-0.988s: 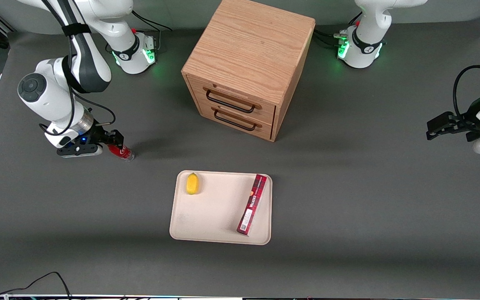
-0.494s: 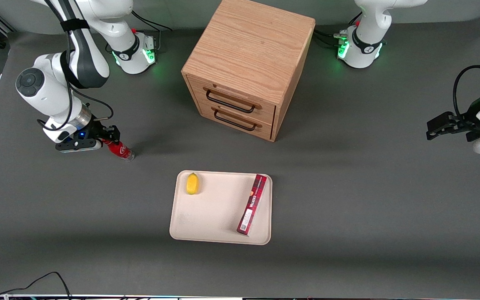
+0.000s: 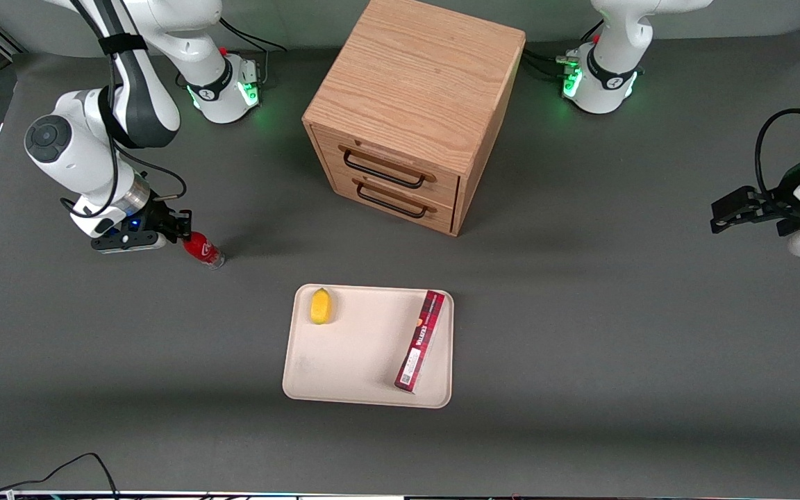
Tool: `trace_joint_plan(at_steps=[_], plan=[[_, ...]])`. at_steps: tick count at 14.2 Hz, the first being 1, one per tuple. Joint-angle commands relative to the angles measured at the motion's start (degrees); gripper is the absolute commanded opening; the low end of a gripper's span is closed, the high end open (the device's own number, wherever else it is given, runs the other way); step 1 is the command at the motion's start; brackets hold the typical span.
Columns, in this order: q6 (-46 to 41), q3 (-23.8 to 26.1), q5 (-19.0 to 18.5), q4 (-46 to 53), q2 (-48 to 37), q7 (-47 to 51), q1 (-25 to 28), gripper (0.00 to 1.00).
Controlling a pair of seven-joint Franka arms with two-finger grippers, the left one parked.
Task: Place coke bottle on tray
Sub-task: 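Close the right gripper around the red bottle and lift it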
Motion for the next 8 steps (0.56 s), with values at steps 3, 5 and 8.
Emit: trace_joint_plan(at_steps=[3,5,8], plan=[[-13.6,1.9,1.2,17.7,4.7,3.2,1.4,0.00],[-19.4,3.8,1.2,30.7,10.8,7.6,2.3,0.00],[-19.7,4.8,1.1,45.3,20.4,13.4,6.0,0.00]])
